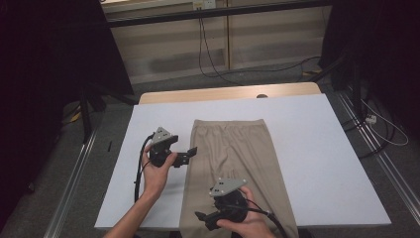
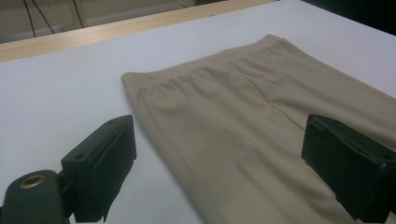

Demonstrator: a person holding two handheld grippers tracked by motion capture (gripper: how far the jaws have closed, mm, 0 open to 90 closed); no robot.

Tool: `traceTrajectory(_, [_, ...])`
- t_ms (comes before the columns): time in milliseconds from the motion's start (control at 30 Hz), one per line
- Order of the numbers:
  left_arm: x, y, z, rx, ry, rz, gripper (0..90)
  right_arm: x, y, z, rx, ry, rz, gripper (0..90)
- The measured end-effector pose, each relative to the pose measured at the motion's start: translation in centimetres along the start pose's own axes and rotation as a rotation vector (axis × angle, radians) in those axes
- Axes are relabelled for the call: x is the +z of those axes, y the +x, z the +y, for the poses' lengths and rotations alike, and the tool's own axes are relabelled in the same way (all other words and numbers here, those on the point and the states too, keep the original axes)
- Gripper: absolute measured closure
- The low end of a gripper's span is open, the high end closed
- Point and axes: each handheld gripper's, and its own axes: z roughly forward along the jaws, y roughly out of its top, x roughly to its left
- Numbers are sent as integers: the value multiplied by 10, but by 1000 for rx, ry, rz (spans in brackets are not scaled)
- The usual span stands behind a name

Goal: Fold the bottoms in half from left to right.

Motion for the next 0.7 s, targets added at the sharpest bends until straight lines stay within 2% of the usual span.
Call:
traceTrajectory(33, [0,0,0,0,0,0,103,0,0,0,0,0,0,155])
traceTrajectory(67, [9,4,3,5,-3,7,103,8,3,3,-4,24,5,141])
traceTrajectory(100, [9,4,3,5,-3,7,103,8,3,3,-4,24,5,141])
traceTrajectory(133, [17,8,5,1,-4,8,103,18,7,5,0,52,14,142])
traceTrajectory(167, [17,8,5,1,-4,8,103,18,7,5,0,52,14,142])
traceTrajectory(200, [24,10,7,-5,-7,7,103,25,11,6,-11,66,14,165])
traceTrajectory(267, [30,11,8,7,0,14,103,29,16,7,-46,65,15,298])
traceTrajectory(300, [30,11,8,7,0,14,102,29,16,7,-46,65,15,298])
traceTrajectory(367, [34,13,8,11,1,14,100,38,27,11,-74,88,36,421])
traceTrajectory(400, [35,13,7,-2,-3,8,99,41,31,11,-93,96,39,487])
traceTrajectory(433, [35,14,6,-16,-2,3,99,41,31,11,-93,96,39,487])
traceTrajectory(467, [35,15,5,-19,7,-4,85,49,40,11,-106,106,37,538])
traceTrajectory(500, [36,15,4,-32,6,-14,85,49,40,11,-106,106,37,538])
traceTrajectory(567, [35,16,4,-21,18,-16,85,54,44,12,-103,104,38,564])
traceTrajectory(633, [34,16,3,-33,10,-12,85,59,45,14,-99,103,22,568])
traceTrajectory(667, [33,17,3,-28,12,-4,85,63,46,13,-86,104,8,519])
traceTrajectory(700, [33,17,3,-28,12,-4,85,63,46,13,-86,104,8,519])
